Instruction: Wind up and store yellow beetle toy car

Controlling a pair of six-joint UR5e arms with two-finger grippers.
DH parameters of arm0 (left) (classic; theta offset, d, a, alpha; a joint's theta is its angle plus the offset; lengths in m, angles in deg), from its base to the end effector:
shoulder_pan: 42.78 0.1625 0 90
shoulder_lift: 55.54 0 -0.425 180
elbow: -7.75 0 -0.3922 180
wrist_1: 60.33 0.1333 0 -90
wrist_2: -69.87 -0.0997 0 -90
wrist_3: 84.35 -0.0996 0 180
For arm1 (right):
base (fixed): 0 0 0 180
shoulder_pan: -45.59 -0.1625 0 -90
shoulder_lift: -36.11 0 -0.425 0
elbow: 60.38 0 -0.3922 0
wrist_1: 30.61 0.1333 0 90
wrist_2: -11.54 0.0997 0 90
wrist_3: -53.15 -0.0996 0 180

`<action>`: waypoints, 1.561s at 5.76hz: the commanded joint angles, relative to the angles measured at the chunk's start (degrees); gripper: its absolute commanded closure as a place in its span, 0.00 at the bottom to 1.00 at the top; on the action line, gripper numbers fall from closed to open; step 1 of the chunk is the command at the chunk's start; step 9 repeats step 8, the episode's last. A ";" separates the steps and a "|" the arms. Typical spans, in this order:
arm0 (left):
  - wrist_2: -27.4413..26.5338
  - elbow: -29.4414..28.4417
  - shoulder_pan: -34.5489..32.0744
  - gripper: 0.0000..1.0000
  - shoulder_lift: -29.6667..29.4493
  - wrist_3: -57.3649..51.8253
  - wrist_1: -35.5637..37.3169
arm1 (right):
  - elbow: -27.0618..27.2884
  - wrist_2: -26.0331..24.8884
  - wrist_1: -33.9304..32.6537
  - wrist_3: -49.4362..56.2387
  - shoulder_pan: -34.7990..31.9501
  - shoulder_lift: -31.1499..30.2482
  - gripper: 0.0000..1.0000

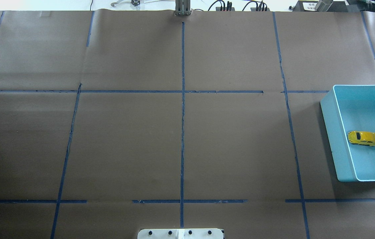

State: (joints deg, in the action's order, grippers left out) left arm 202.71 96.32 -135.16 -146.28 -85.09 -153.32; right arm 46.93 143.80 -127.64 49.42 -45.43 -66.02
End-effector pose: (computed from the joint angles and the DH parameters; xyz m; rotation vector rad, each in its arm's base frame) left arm -0.0863 -0.4971 0.6612 0.0586 0.7463 -0.0123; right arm 0.0734 -0.3973 0.6195 -0.0483 -0.7368 0.0910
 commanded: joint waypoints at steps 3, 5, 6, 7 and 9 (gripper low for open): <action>-0.13 -0.24 -0.08 0.00 0.04 0.12 0.00 | 0.00 0.01 0.00 0.04 -0.04 0.00 0.00; -0.13 -0.23 0.10 0.00 -0.05 0.12 -0.08 | -0.26 -0.16 0.00 0.04 -0.04 0.00 0.00; -0.04 -0.06 0.10 0.00 -0.05 -0.31 -0.09 | -0.17 0.01 0.00 0.04 -0.04 0.00 0.00; -0.04 -0.23 0.10 0.00 0.04 -0.58 -0.17 | -0.17 0.10 0.00 0.04 0.05 0.00 0.00; -0.04 0.02 0.10 0.00 0.13 -0.50 -0.09 | -0.17 0.10 0.00 0.04 -0.04 0.00 0.00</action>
